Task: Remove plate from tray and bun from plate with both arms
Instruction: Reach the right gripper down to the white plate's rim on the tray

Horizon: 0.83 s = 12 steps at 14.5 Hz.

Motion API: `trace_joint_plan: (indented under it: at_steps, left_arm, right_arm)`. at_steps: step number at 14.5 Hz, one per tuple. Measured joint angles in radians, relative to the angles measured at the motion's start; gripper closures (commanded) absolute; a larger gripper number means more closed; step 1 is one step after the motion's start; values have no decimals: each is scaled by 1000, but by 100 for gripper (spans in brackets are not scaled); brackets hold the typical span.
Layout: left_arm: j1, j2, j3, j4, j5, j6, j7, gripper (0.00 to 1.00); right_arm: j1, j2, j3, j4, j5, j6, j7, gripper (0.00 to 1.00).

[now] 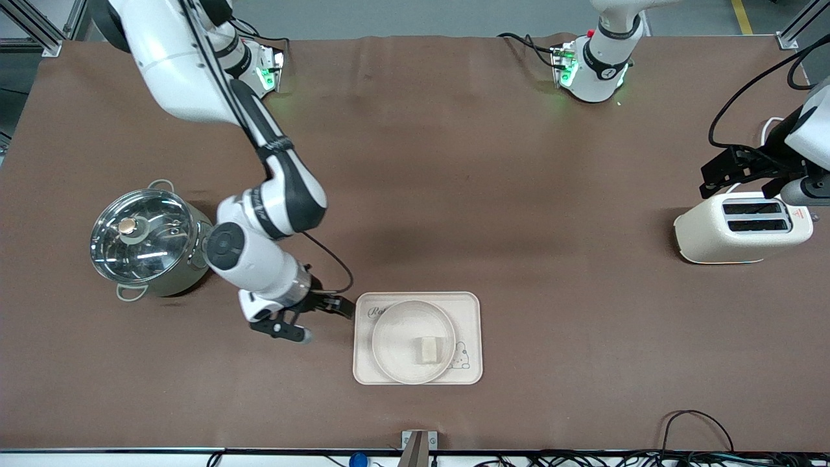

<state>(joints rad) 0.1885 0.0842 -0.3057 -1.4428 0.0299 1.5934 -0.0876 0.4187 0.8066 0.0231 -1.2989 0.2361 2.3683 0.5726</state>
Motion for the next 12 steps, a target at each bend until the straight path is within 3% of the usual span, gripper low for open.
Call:
trace_joint_plan:
  at_steps: [5,10,12]
  left_arm:
    - [0,0,0,0,0,-1,0,0]
    - [0,0,0,0,0,-1,0,0]
    - [0,0,0,0,0,-1,0,0]
  right_arm:
    - [36,189,17,165,1,126,49,11]
    - [30,269,17,221,1,189,49,43]
    - [31,278,17,229,1,190,46,48]
